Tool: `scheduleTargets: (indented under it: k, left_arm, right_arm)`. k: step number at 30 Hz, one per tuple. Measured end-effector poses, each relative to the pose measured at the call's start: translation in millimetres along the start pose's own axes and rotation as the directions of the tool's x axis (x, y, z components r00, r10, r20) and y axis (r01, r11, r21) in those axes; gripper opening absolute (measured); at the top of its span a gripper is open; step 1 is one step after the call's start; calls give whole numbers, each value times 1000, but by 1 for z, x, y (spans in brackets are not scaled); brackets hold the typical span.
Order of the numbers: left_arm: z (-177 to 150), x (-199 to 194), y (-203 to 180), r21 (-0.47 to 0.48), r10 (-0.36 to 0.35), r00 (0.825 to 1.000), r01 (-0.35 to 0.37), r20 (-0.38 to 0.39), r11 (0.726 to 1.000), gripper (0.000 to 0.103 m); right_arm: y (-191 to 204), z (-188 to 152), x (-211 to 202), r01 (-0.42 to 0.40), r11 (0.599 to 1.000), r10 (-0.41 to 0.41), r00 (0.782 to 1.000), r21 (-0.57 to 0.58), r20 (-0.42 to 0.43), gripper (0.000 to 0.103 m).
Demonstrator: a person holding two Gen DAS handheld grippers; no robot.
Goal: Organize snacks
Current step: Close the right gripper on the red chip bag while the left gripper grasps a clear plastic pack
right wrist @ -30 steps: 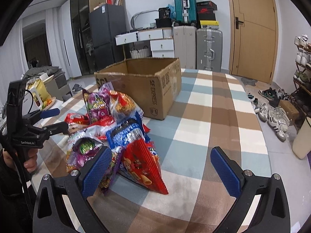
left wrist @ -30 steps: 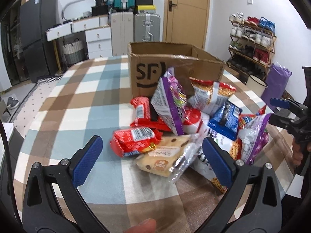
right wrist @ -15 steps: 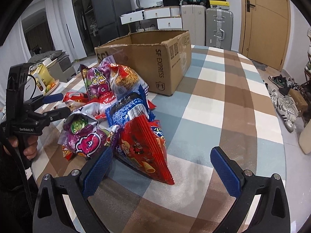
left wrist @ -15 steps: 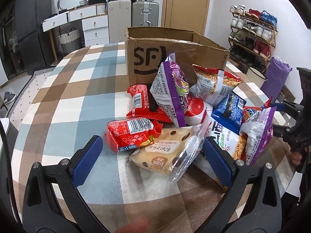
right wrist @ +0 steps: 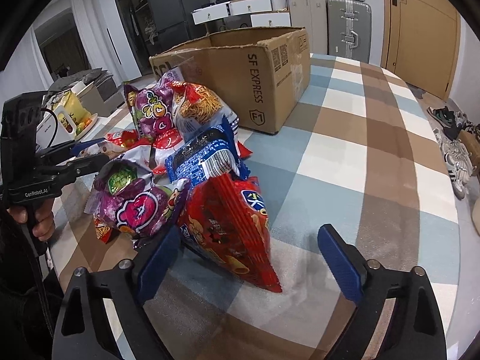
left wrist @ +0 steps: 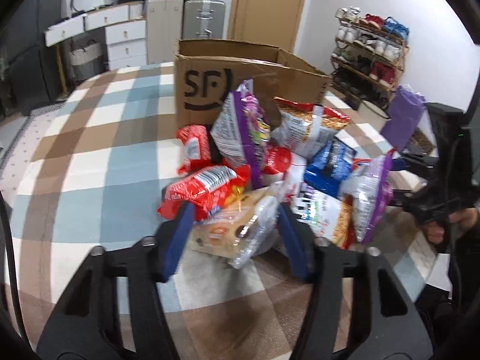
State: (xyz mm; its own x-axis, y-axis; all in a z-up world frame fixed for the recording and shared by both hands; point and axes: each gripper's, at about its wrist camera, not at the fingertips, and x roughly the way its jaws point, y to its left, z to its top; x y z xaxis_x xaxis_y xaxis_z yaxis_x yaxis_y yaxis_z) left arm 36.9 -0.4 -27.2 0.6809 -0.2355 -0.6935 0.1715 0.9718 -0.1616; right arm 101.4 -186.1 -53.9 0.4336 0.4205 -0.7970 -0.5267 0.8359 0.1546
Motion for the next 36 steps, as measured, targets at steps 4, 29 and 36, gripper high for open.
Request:
scheduleTargets:
  k: [4, 29, 36]
  left_arm:
    - [-1, 1, -1, -7, -32, 999, 32, -4, 999, 36]
    - [2, -13, 15, -82, -66, 997, 69, 46, 994, 16]
    - [2, -31, 35, -167, -105, 991, 118, 86, 979, 10]
  right_arm:
    - [5, 3, 6, -3, 1000, 3, 1000, -8, -9, 87]
    - [1, -7, -11, -60, 997, 57, 996, 46, 69, 38]
    - [-3, -9, -23, -67, 995, 59, 992, 68, 108, 37]
